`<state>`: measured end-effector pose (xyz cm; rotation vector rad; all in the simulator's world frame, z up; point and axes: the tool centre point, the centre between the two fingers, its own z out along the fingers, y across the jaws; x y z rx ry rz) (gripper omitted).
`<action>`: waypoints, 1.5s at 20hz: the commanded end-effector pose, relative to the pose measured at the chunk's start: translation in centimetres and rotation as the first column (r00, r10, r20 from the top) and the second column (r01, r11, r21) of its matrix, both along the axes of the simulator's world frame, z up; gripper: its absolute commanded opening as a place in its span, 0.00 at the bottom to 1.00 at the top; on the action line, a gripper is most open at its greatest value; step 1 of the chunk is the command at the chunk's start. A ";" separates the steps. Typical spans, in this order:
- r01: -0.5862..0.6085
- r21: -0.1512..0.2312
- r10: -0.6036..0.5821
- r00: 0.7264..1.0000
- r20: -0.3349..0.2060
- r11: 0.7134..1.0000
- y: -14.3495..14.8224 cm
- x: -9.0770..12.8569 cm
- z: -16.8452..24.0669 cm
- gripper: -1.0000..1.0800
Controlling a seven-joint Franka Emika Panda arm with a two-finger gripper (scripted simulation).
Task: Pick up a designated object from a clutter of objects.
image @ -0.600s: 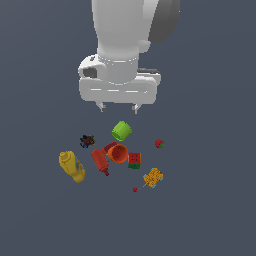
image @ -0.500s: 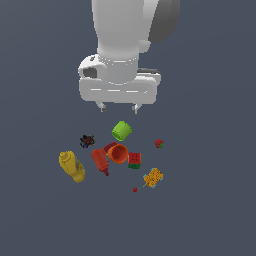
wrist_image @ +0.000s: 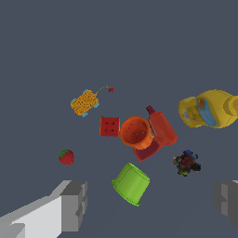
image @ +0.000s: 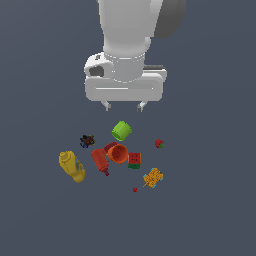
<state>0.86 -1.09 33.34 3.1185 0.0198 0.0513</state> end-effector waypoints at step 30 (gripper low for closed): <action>0.016 0.008 -0.016 1.000 -0.023 1.000 14.6 -3.6 -21.7 0.96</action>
